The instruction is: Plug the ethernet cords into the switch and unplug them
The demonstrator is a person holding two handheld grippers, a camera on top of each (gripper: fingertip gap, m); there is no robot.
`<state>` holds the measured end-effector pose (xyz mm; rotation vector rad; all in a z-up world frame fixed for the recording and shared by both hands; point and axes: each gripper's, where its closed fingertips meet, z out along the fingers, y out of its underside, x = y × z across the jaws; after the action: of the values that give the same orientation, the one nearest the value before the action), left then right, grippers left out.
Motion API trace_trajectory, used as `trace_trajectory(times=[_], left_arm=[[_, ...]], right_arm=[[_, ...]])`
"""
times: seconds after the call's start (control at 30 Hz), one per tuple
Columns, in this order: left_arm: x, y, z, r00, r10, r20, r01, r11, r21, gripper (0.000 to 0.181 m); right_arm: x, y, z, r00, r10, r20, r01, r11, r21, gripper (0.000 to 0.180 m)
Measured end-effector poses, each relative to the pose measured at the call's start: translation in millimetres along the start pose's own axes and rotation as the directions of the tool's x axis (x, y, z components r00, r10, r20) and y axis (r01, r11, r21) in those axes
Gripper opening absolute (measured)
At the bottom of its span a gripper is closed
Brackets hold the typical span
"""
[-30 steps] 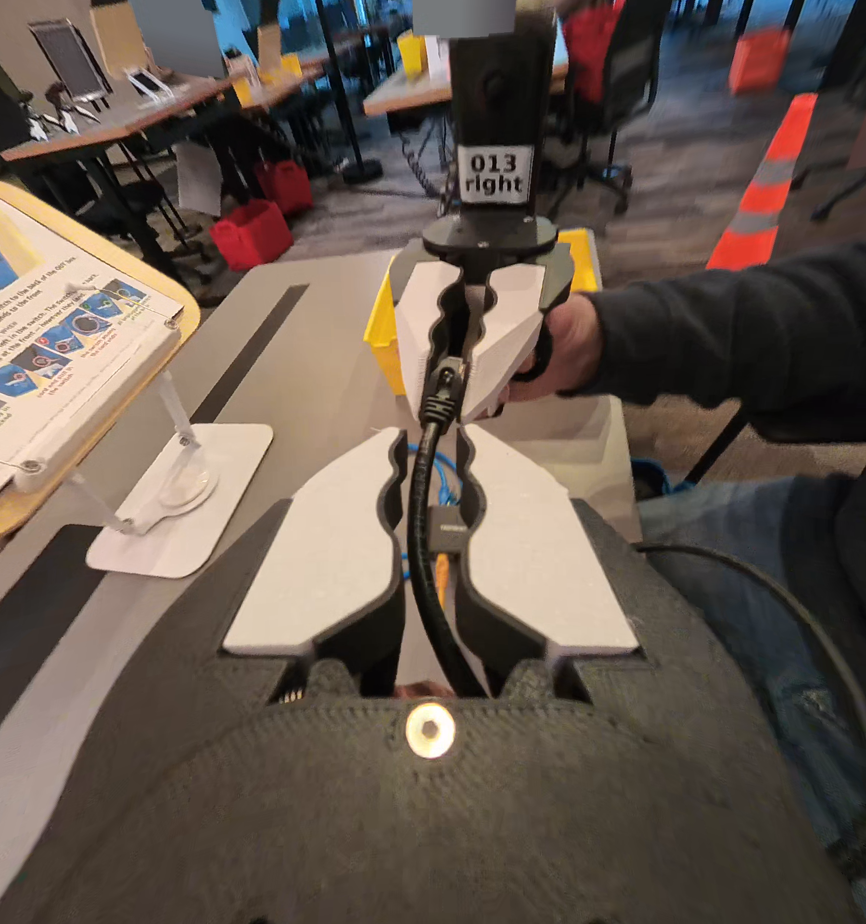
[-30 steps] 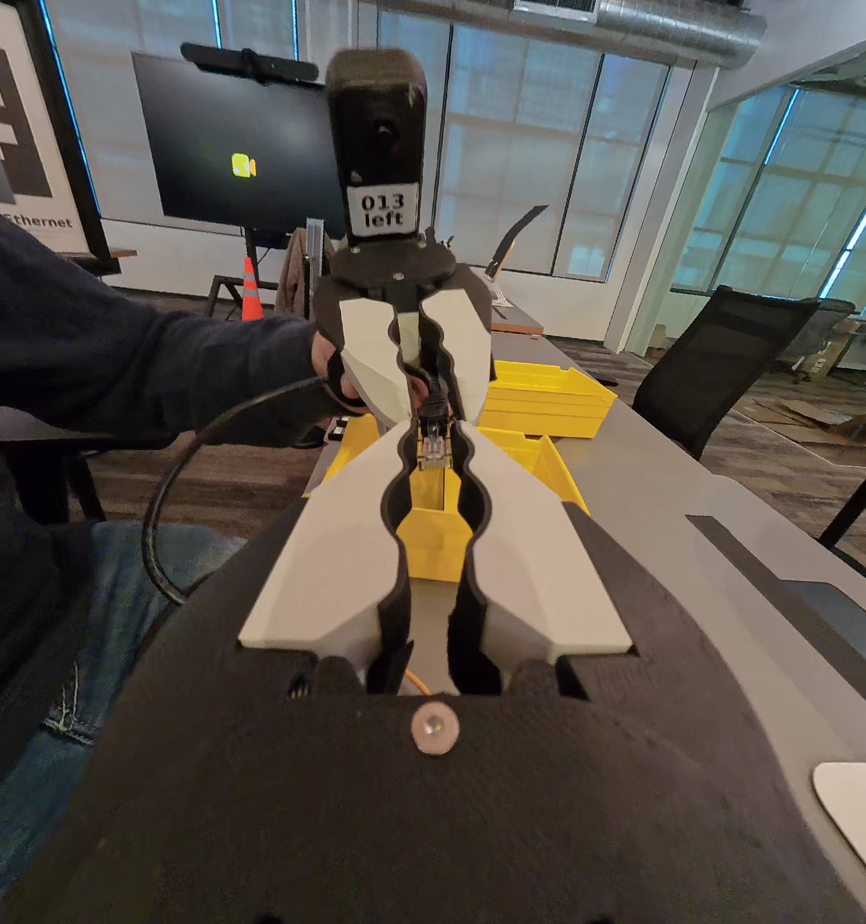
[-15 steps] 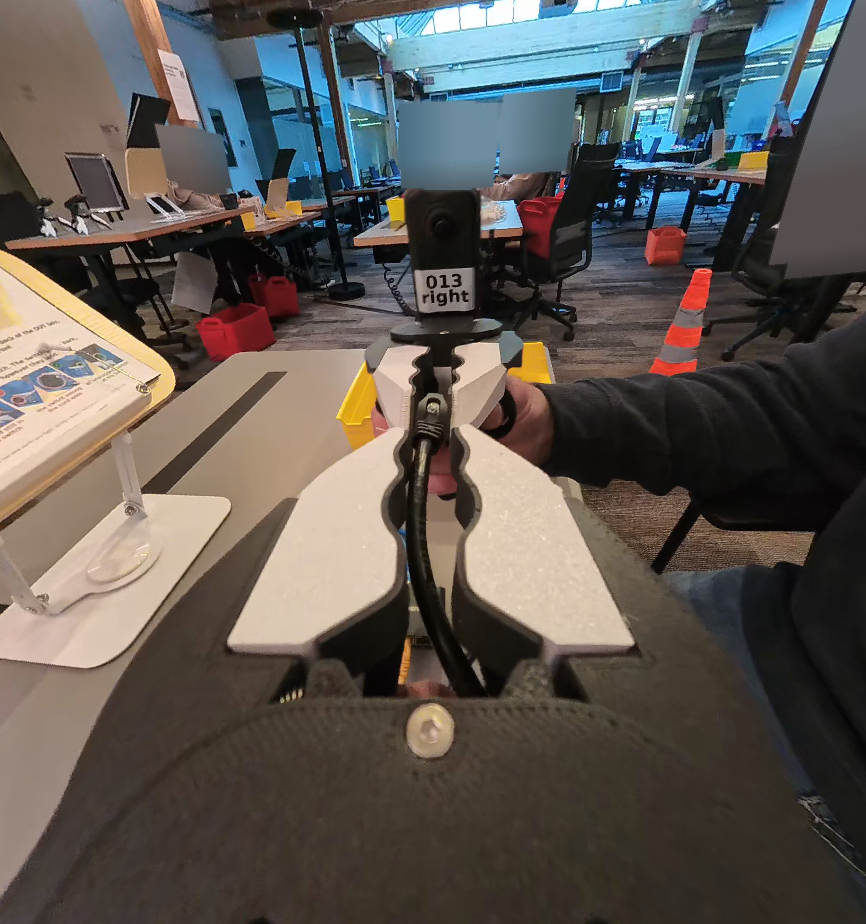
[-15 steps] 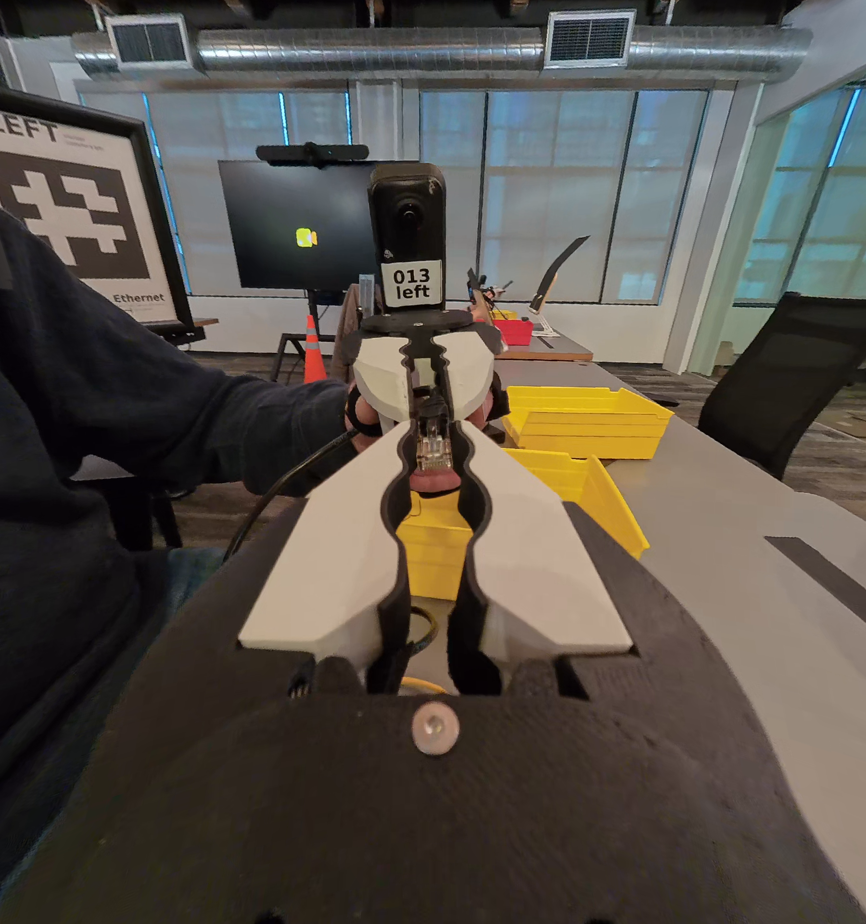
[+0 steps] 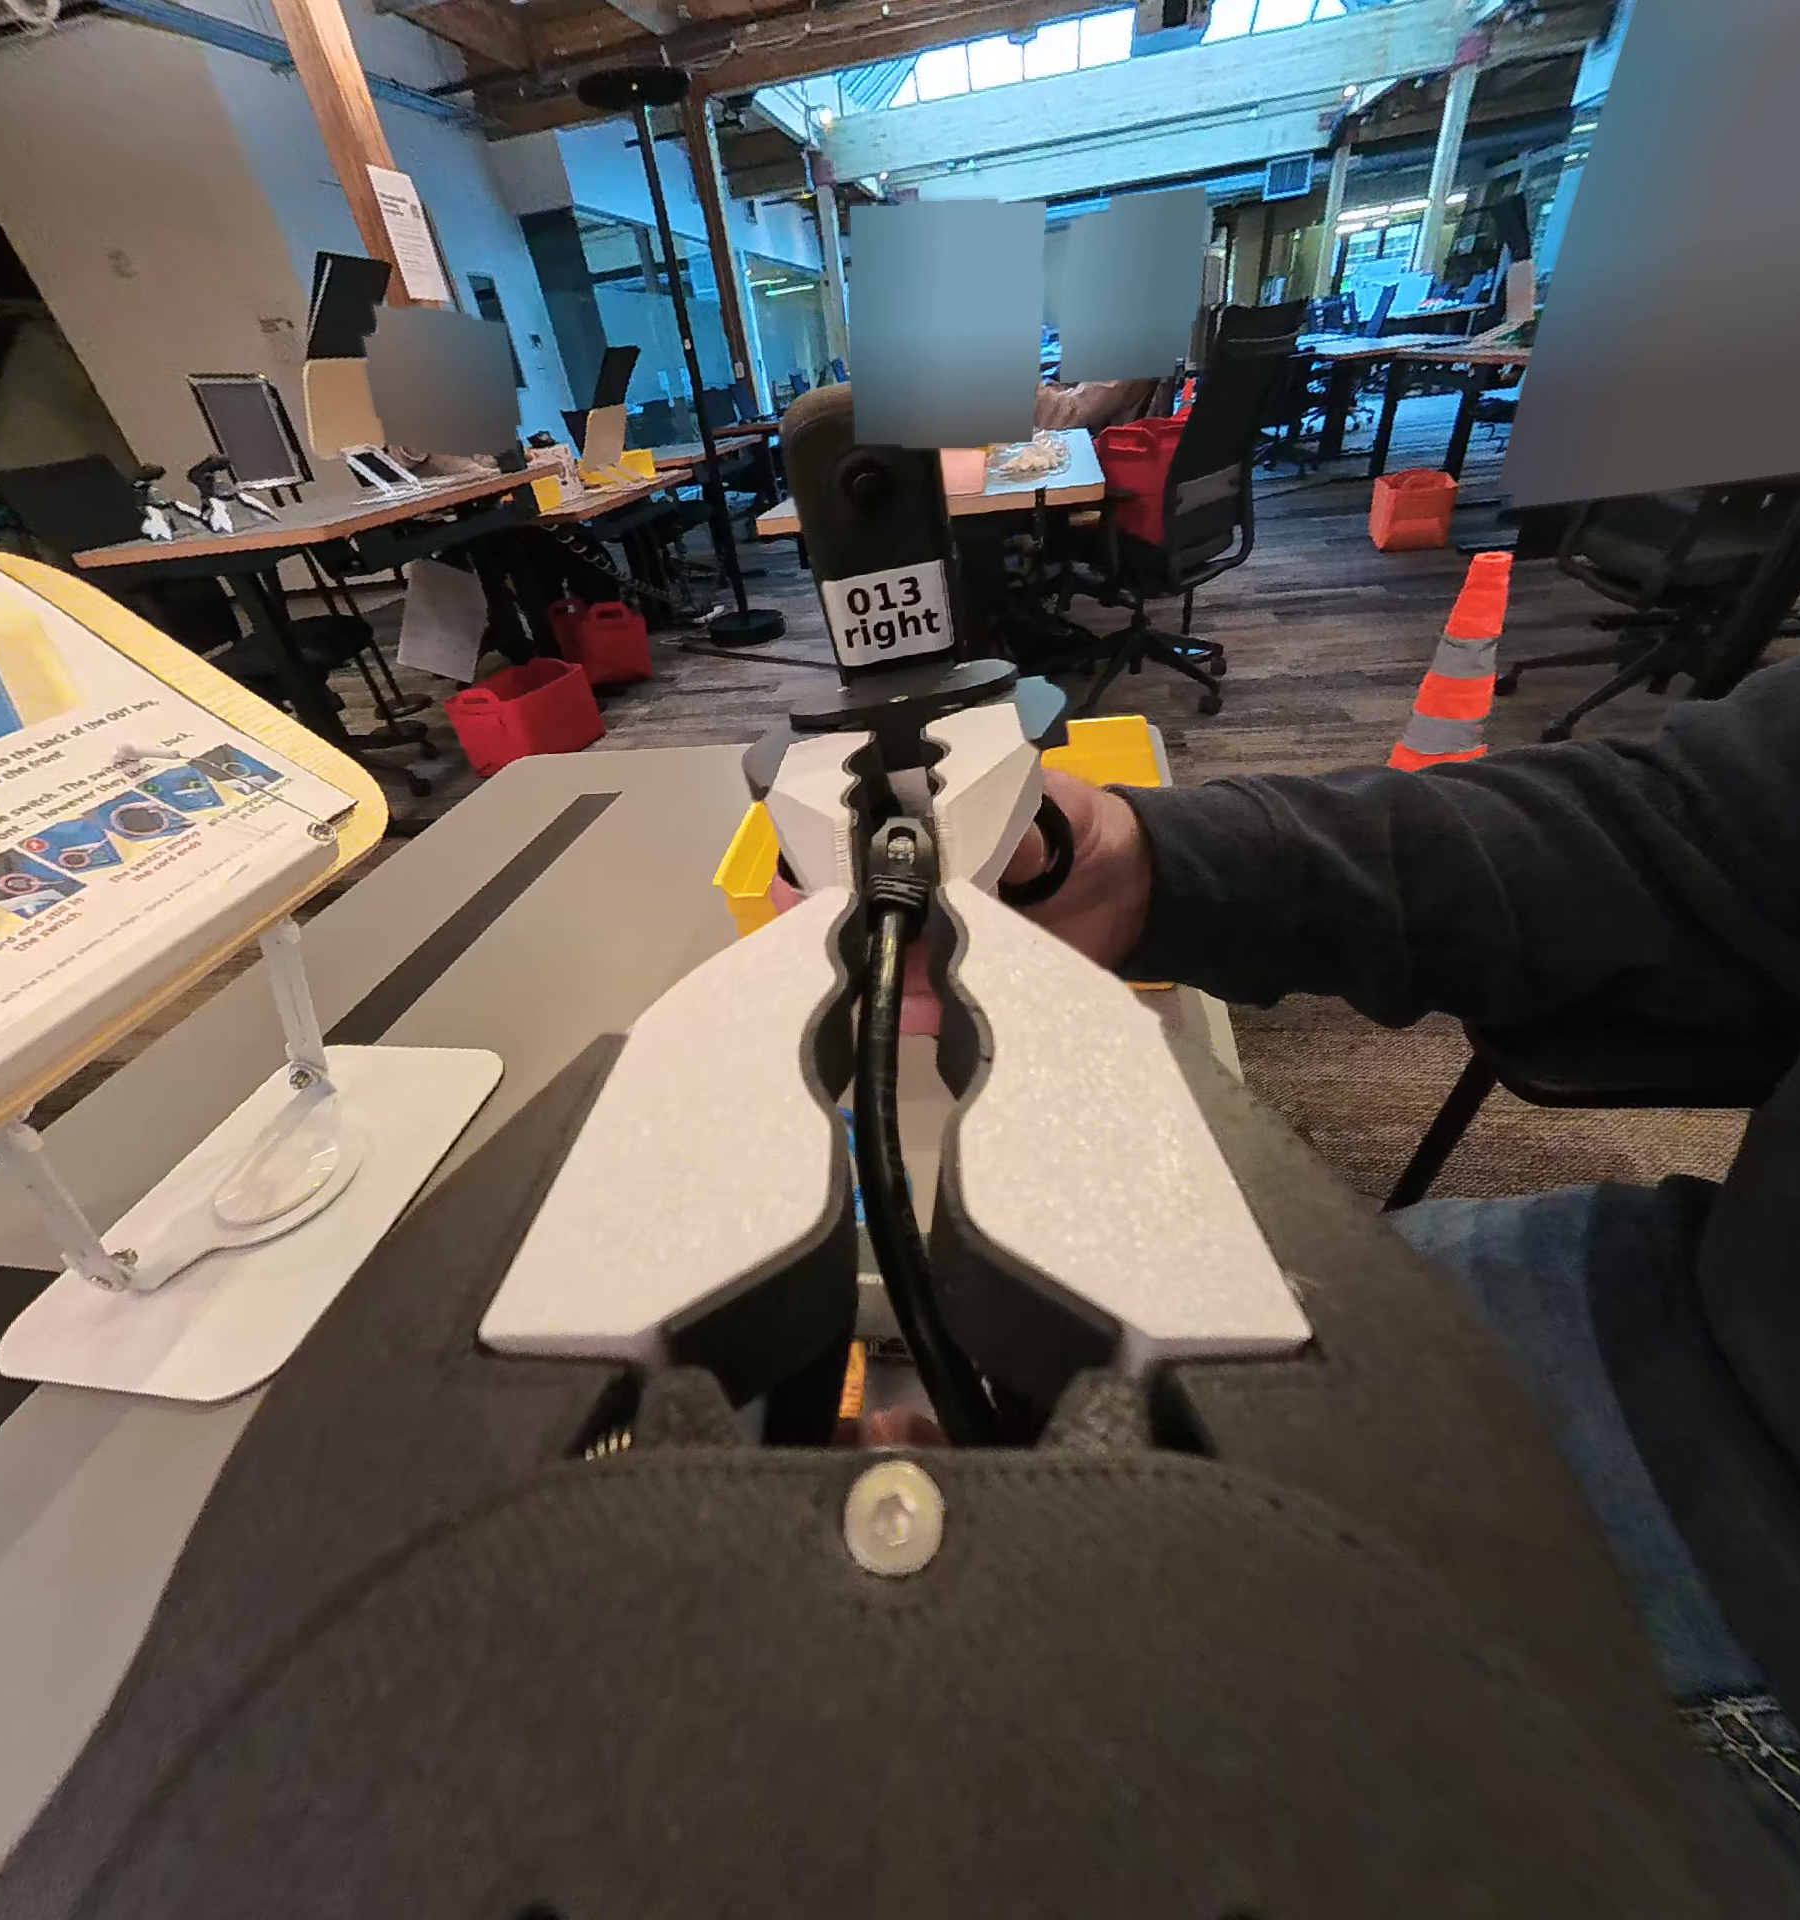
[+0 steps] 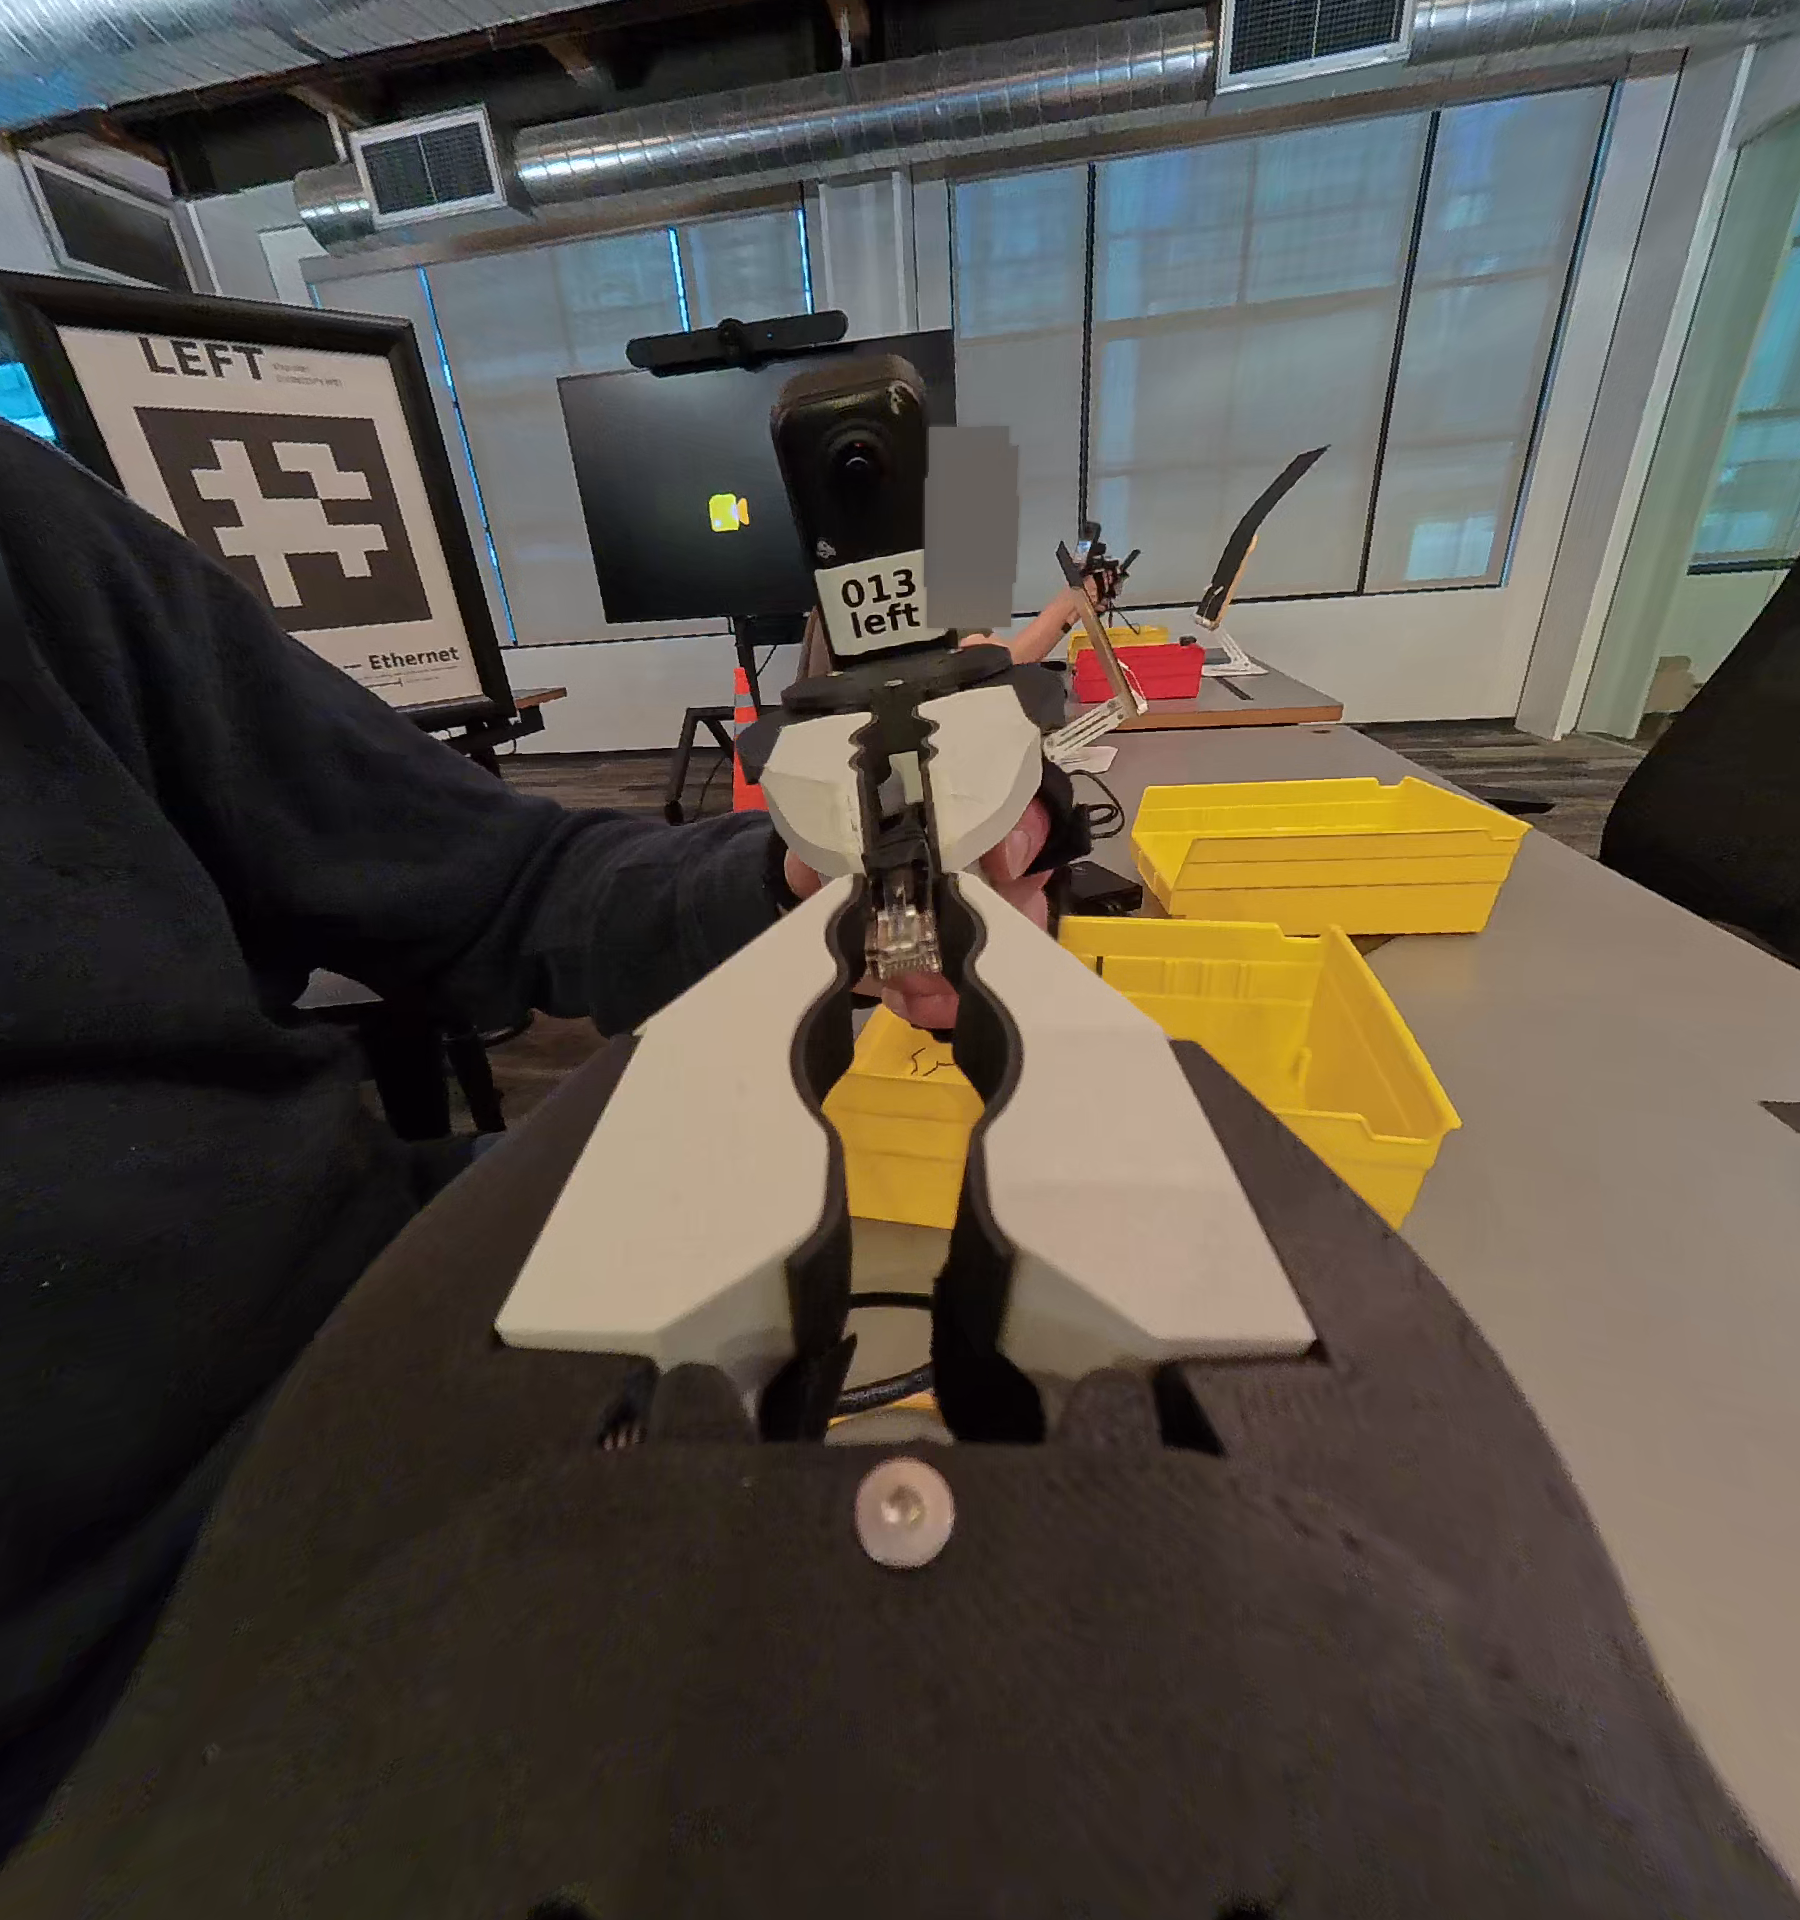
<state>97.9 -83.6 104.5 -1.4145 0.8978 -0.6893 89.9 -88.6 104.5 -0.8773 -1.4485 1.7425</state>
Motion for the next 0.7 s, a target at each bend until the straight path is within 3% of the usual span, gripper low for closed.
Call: trace_trajectory(times=[0.47, 0.7], left_arm=[[-4.7, 10.0, -5.5, 0.997, -0.057, 0.044, 0.06, 0.996, -0.069, 0.011], [0.5, 16.2, -7.2, 0.995, -0.097, 0.009, 0.098, 0.988, -0.116, 0.011]], right_arm=[[8.9, 6.2, -5.2, 0.996, -0.048, -0.074, 0.042, 0.995, -0.088, 0.014], [7.0, 11.4, -7.2, 0.974, -0.198, -0.11, 0.17, 0.96, -0.221, 0.017]])
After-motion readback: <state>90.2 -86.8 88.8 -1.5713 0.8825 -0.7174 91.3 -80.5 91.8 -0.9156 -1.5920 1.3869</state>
